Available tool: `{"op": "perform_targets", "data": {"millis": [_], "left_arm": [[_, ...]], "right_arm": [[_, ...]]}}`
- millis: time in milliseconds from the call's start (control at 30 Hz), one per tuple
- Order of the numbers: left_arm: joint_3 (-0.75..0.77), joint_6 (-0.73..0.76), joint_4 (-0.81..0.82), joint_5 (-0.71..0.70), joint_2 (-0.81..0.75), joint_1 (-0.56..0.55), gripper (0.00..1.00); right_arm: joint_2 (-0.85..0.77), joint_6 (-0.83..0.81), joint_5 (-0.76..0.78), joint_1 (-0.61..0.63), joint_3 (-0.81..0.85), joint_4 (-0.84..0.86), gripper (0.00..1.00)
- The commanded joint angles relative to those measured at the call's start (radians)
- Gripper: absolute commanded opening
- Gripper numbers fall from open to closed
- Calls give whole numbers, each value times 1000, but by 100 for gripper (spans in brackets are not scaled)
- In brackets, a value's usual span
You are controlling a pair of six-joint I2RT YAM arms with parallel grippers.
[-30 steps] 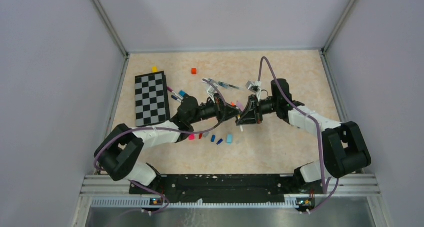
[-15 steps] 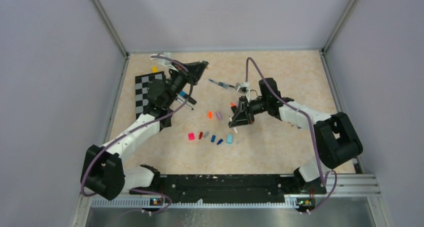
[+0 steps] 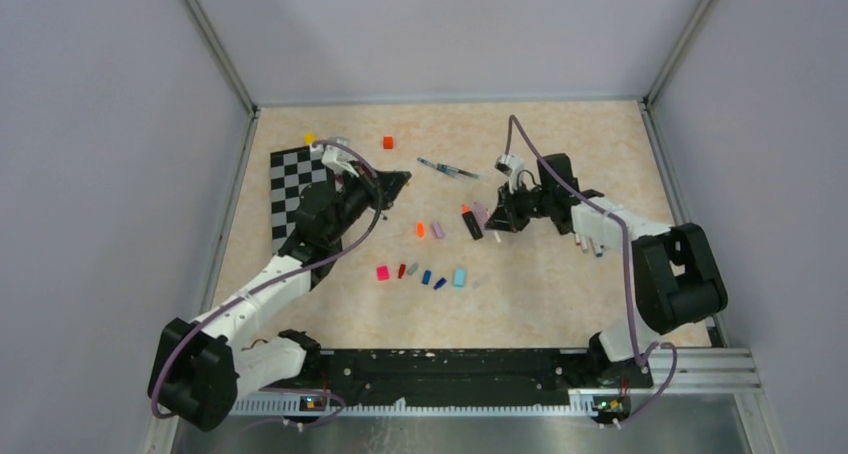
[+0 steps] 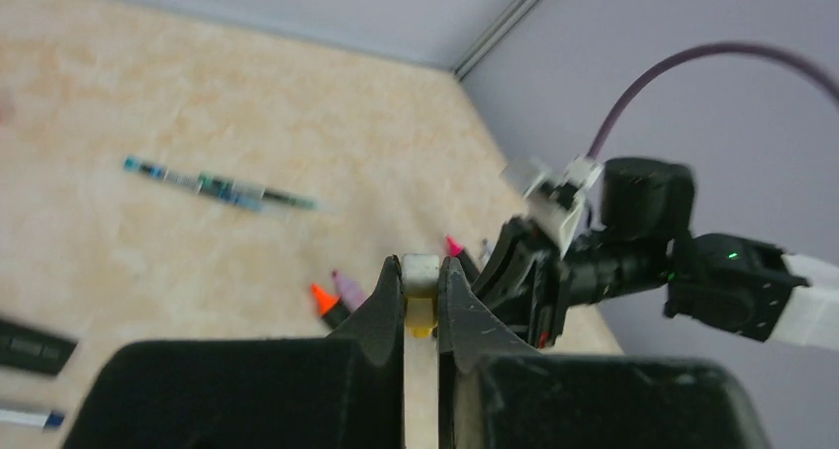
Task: Open the pen caps
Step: Open the pen cap from the pen, then place the pen at the center of the board.
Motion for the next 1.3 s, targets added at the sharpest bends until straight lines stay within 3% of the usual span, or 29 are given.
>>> {"op": "perform_targets", "data": {"millis": [0, 200, 800, 1267], "left_arm": [[-1, -27, -292, -38, -19, -11, 0], [52, -73, -472, -142, 63, -57, 0], [167, -102, -441, -273, 356, -258, 0], [331, -69, -492, -278, 577, -285, 2]], "right_arm": [[-8, 37, 260, -48, 51, 23, 0], [50, 79, 299, -84, 70, 19, 1], [214, 188, 222, -111, 139, 10, 8], [225, 180, 193, -110, 175, -36, 23]]}}
